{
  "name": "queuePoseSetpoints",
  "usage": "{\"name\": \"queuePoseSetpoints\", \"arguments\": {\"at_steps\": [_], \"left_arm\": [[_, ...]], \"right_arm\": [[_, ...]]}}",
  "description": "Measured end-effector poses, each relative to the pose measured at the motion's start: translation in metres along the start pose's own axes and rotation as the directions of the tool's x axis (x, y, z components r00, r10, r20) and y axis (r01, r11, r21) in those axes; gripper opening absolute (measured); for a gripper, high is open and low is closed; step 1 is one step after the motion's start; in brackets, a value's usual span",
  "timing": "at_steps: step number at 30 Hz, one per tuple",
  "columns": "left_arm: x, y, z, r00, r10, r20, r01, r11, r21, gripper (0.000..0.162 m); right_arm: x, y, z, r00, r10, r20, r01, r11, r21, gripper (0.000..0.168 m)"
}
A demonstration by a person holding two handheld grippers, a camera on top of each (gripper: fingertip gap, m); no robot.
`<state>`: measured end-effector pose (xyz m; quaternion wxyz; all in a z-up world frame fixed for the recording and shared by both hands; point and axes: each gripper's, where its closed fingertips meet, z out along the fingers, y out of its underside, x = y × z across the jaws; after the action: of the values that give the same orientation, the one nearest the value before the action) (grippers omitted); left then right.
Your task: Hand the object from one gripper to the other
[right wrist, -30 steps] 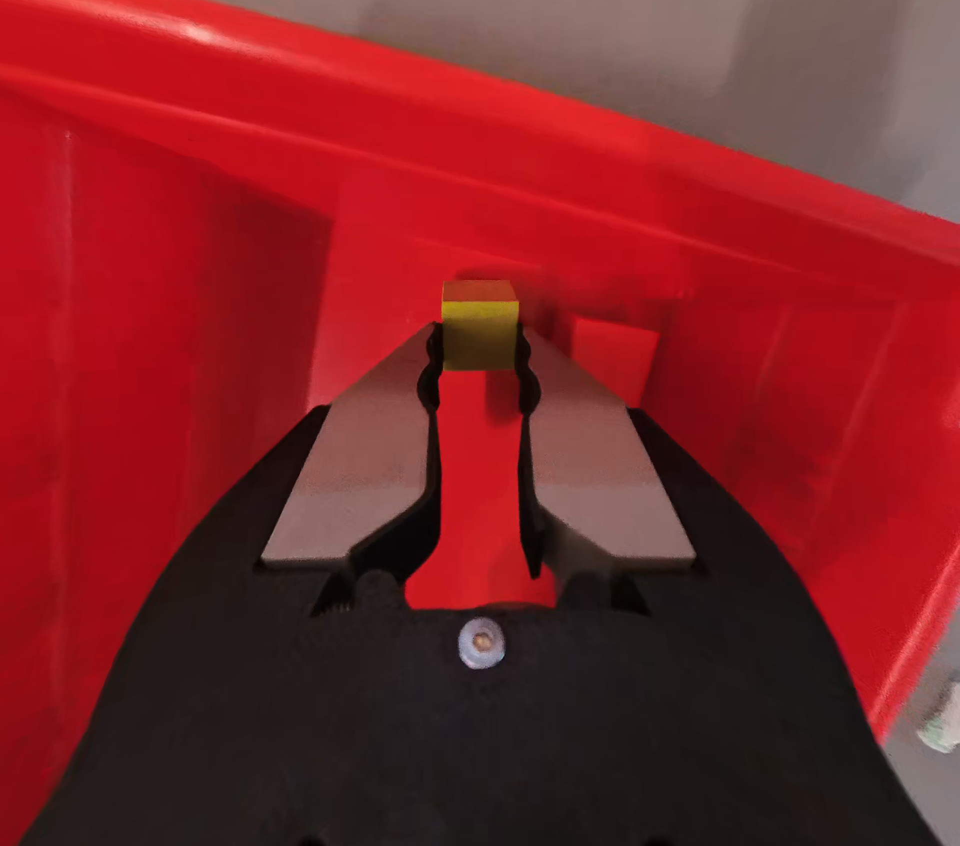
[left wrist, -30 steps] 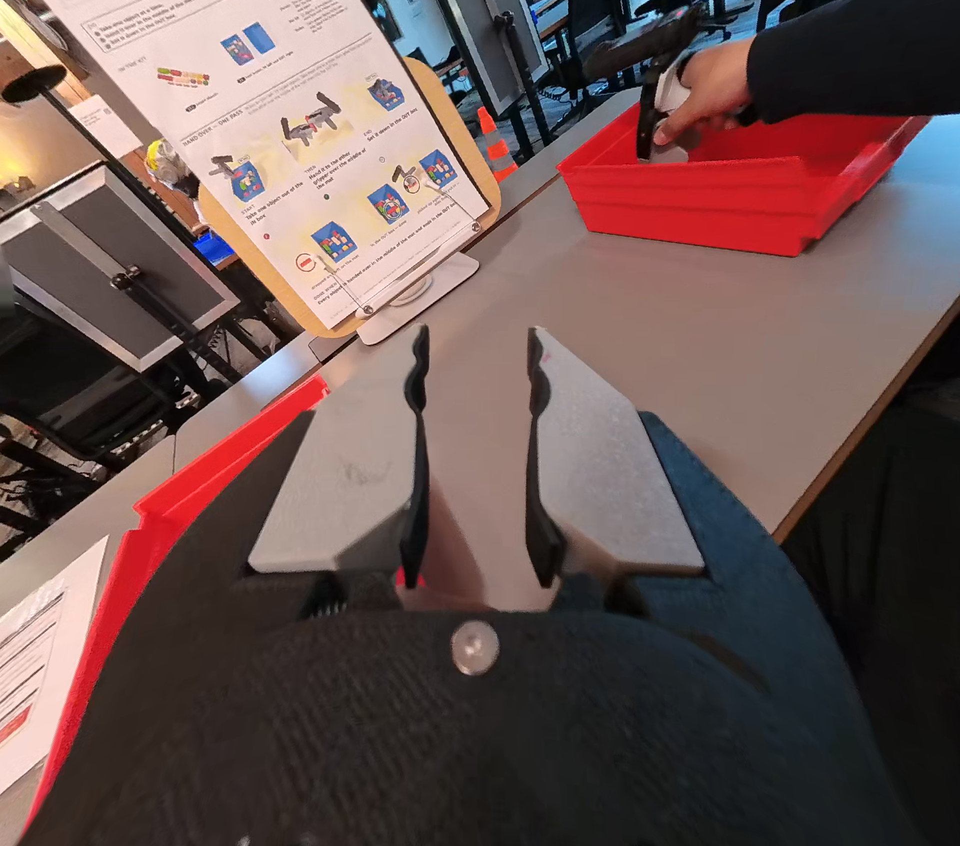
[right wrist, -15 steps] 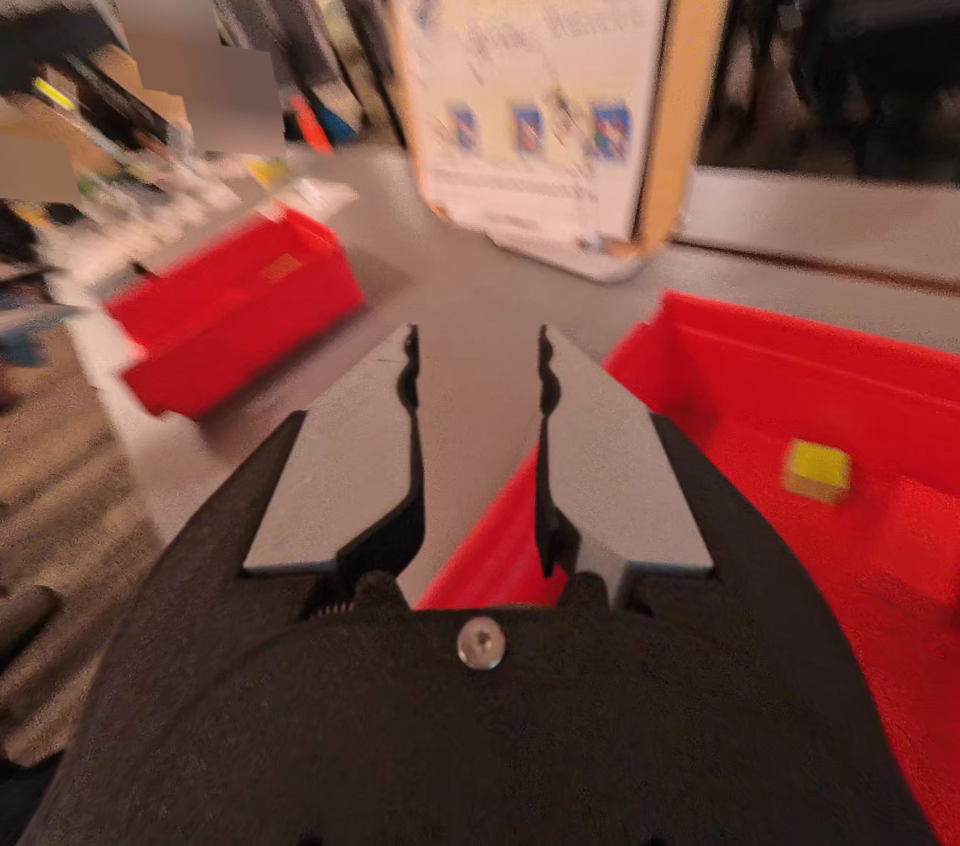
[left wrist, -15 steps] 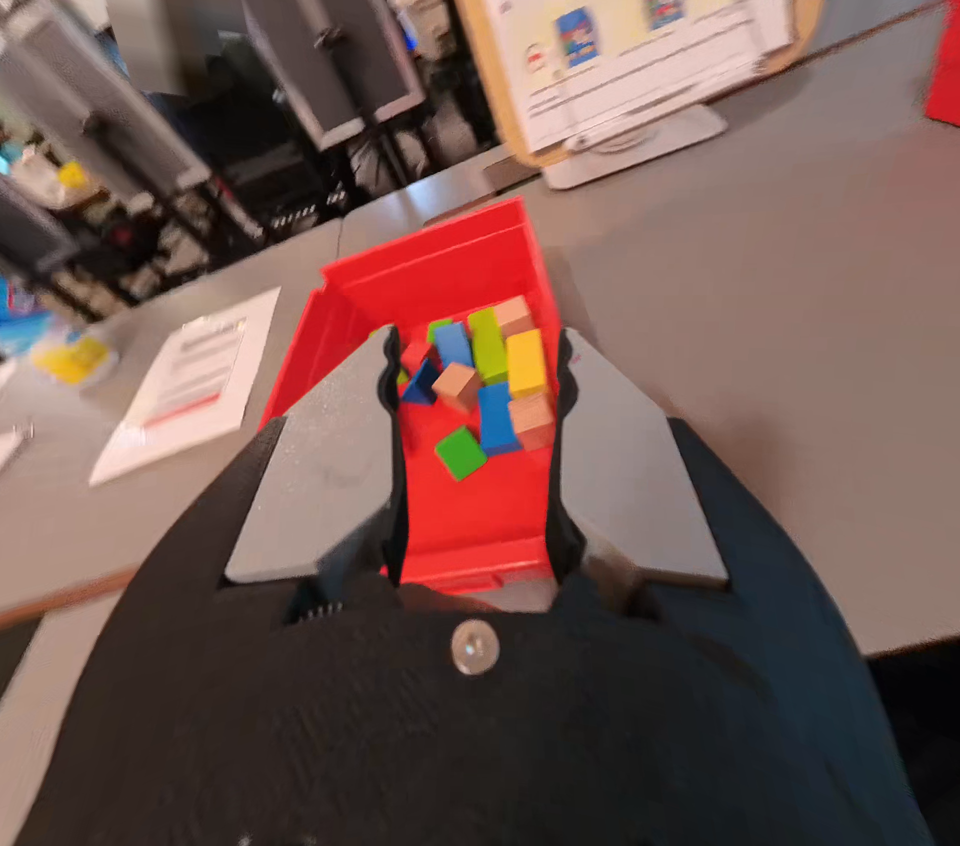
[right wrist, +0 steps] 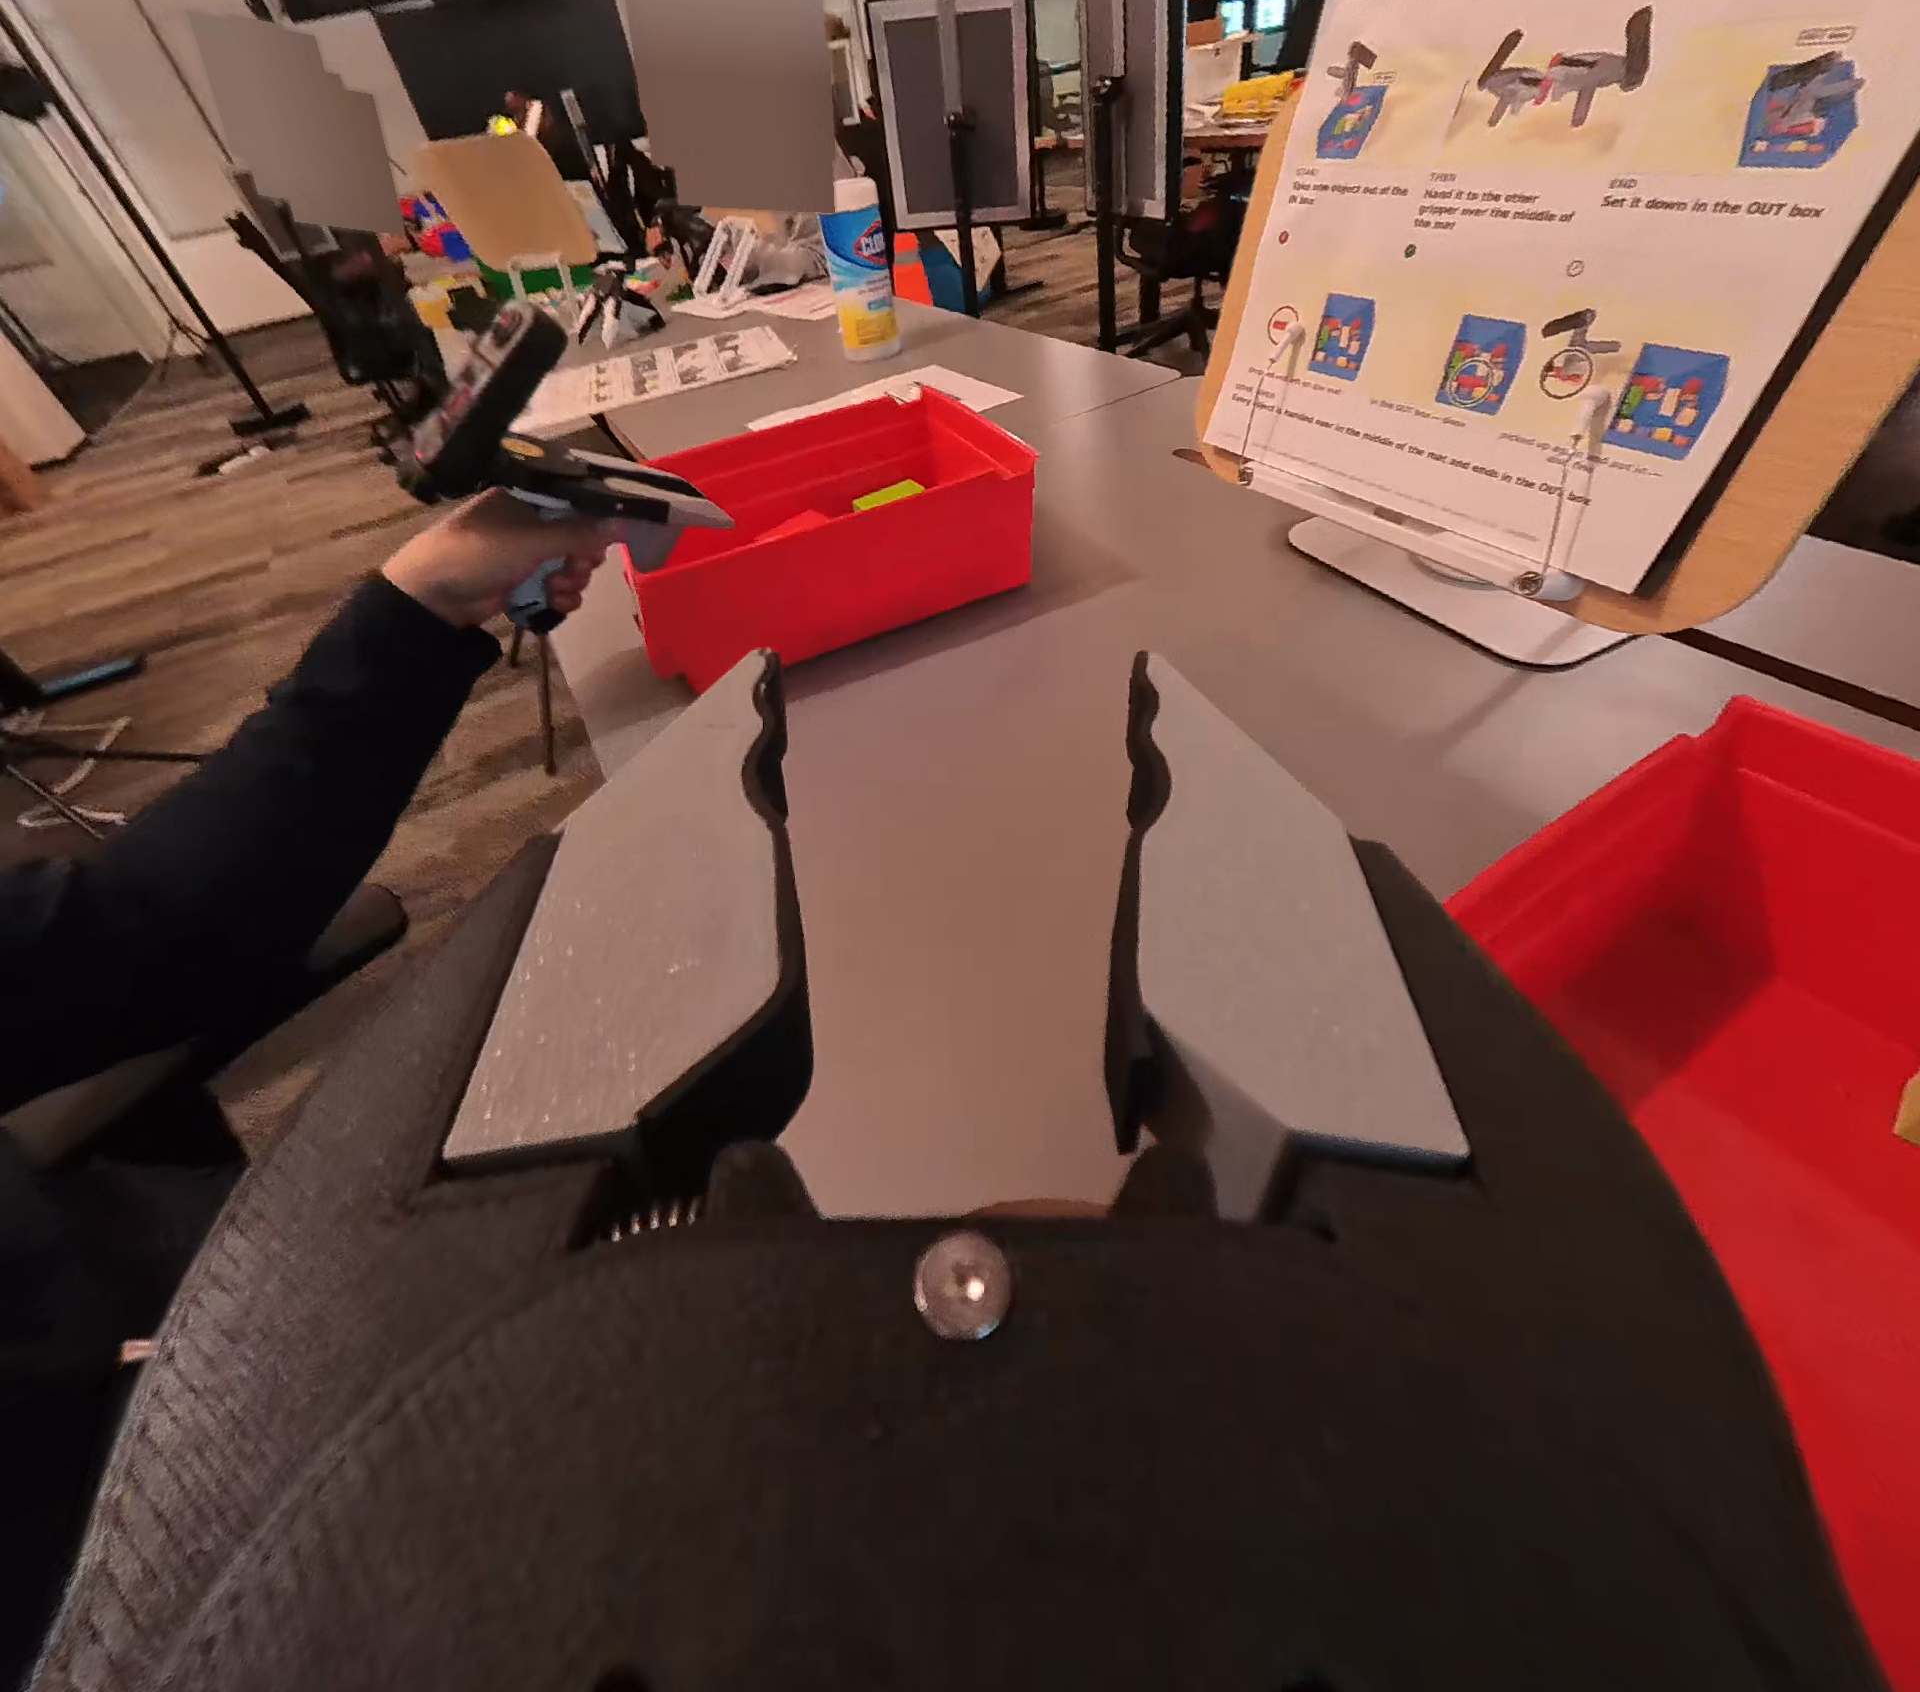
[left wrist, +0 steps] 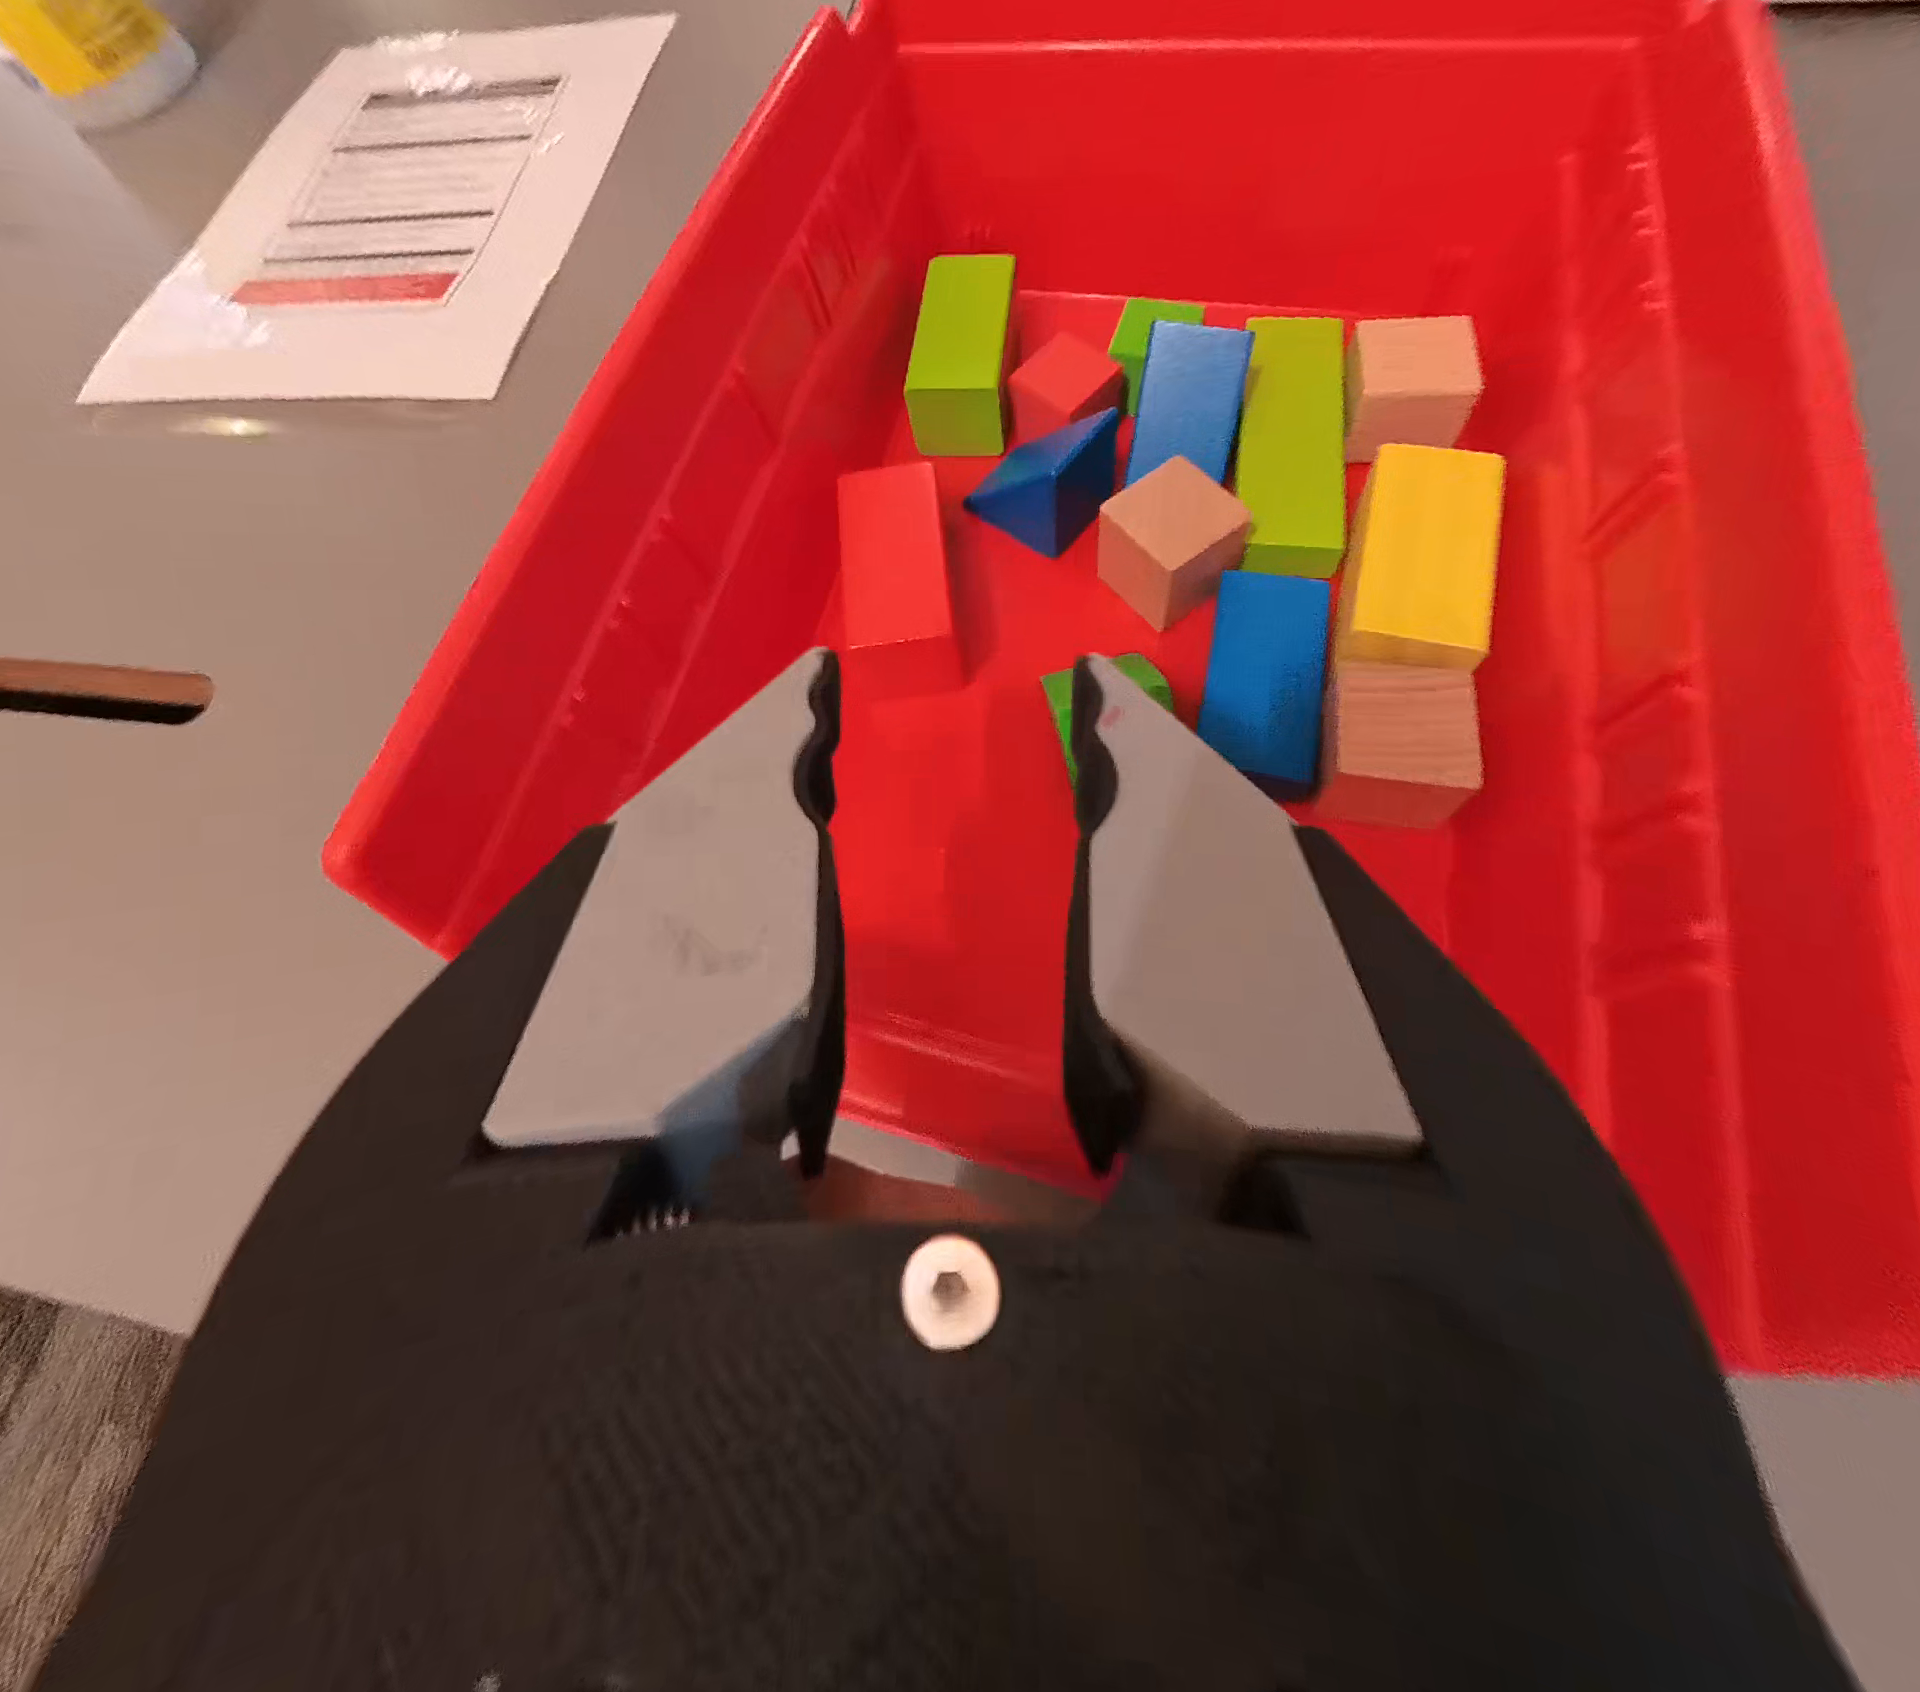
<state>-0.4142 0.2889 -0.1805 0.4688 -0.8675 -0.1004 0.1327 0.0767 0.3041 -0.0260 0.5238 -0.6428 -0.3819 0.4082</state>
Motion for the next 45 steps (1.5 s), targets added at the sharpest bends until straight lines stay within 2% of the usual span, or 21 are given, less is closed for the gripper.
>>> {"name": "queuePoseSetpoints", "arguments": {"at_steps": [4,7,9,13,16,18,20,24,32,36,39,41,43,45], "left_arm": [[0.003,-0.006,0.003,0.999,0.005,0.036,-0.005,1.000,-0.012,0.042],[0.006,-0.016,0.009,0.997,0.065,0.047,-0.063,0.997,-0.045,0.044],[0.002,-0.018,0.023,0.992,0.113,0.054,-0.106,0.987,-0.119,0.024],[-0.008,-0.003,0.060,0.993,0.115,-0.004,-0.110,0.934,-0.339,0.032],[-0.015,0.011,0.080,0.997,0.069,-0.021,-0.072,0.896,-0.438,0.037],[-0.019,0.023,0.090,0.998,0.058,-0.019,-0.060,0.869,-0.491,0.040],[-0.017,0.032,0.096,0.998,0.038,-0.041,-0.054,0.850,-0.525,0.034],[-0.016,0.032,0.099,0.997,0.021,-0.068,-0.054,0.843,-0.536,0.033],[-0.010,0.032,0.092,0.983,0.073,-0.168,-0.145,0.871,-0.469,0.033],[-0.007,0.003,0.076,0.980,0.124,-0.158,-0.169,0.935,-0.311,0.033],[0.010,-0.033,0.043,0.973,0.109,-0.201,-0.134,0.984,-0.115,0.032],[0.036,-0.059,0.007,0.946,0.064,-0.319,-0.056,0.998,0.035,0.032],[0.066,-0.082,-0.037,0.891,0.055,-0.451,0.025,0.985,0.168,0.032],[0.095,-0.093,-0.076,0.852,0.104,-0.513,0.043,0.963,0.267,0.032]], "right_arm": [[-0.004,0.009,-0.004,0.999,-0.050,-0.002,0.050,0.997,-0.056,0.066],[-0.010,0.004,-0.010,0.998,-0.041,0.040,0.042,0.999,-0.030,0.064],[-0.010,-0.002,-0.013,0.998,-0.027,0.053,0.027,1.000,-0.001,0.063],[-0.010,-0.005,-0.016,0.999,-0.004,0.052,0.004,1.000,0.017,0.062],[-0.013,-0.008,-0.020,0.999,-0.014,0.047,0.012,0.999,0.029,0.061],[-0.016,-0.010,-0.023,0.998,-0.020,0.052,0.018,0.999,0.039,0.060],[-0.018,-0.011,-0.023,0.998,-0.022,0.058,0.020,0.999,0.042,0.059],[-0.017,-0.006,-0.016,0.998,-0.016,0.063,0.015,1.000,0.020,0.059],[-0.021,0.000,-0.009,0.996,-0.014,0.084,0.015,1.000,-0.007,0.059],[-0.025,0.000,-0.008,0.995,-0.021,0.094,0.022,1.000,-0.009,0.058],[-0.028,0.002,-0.004,0.993,-0.010,0.114,0.012,1.000,-0.015,0.058],[-0.032,0.004,0.000,0.991,-0.002,0.137,0.005,1.000,-0.021,0.058],[-0.038,0.006,0.005,0.987,0.003,0.163,0.002,1.000,-0.029,0.057],[-0.048,0.008,0.011,0.981,0.008,0.192,-0.001,0.999,-0.037,0.057]]}}
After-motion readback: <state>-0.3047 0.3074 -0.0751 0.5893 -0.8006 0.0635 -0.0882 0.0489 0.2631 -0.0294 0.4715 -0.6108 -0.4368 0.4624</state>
